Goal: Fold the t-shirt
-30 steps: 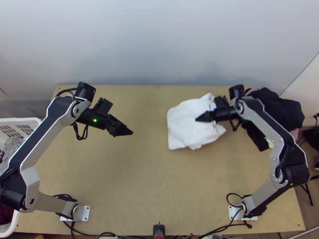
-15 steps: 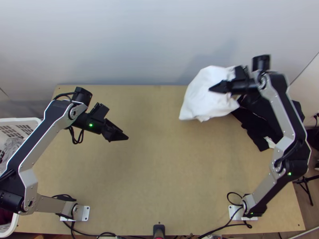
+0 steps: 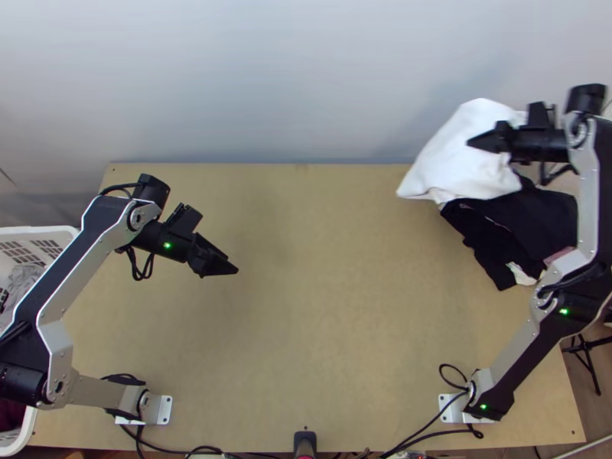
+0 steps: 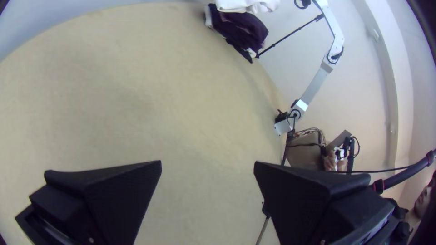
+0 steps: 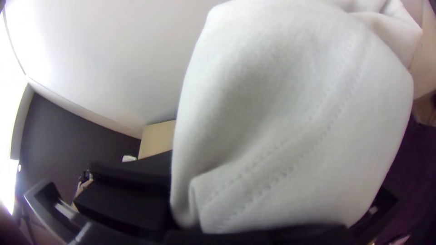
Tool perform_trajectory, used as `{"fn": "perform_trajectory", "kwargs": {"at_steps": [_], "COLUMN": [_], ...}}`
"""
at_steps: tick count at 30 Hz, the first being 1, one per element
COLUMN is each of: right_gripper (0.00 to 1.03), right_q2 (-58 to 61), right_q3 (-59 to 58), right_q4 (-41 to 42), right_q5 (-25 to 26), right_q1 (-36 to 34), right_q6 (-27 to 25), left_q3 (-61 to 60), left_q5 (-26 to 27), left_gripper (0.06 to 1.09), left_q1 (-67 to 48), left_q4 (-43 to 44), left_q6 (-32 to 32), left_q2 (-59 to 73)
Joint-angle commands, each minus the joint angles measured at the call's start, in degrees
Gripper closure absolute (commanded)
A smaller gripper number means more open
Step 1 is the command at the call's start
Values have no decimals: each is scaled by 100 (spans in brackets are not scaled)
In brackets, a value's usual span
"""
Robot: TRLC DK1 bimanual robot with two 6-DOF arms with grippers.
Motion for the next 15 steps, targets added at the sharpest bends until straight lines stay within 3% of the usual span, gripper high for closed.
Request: {"fn": "perform_trajectory", "kwargs": {"at_steps": [1, 8, 15], "right_gripper": [100, 100, 100], "right_q2": [-13, -101, 163], "right_q3": [105, -71, -88], "right_q4": [-303, -320, -320], "right_q5": [7, -2, -2], "right_q1": [-831, -1560, -1753], "right_q6": [-226, -384, -490], "left_q3": [24, 156, 323], "left_q5": [43, 60, 51], "left_gripper": [10, 10, 10], "left_q1": [67, 67, 146], "left_q4": [-41, -50, -190], "left_q6": [212, 335, 625], "left_q2": [114, 272, 492]}}
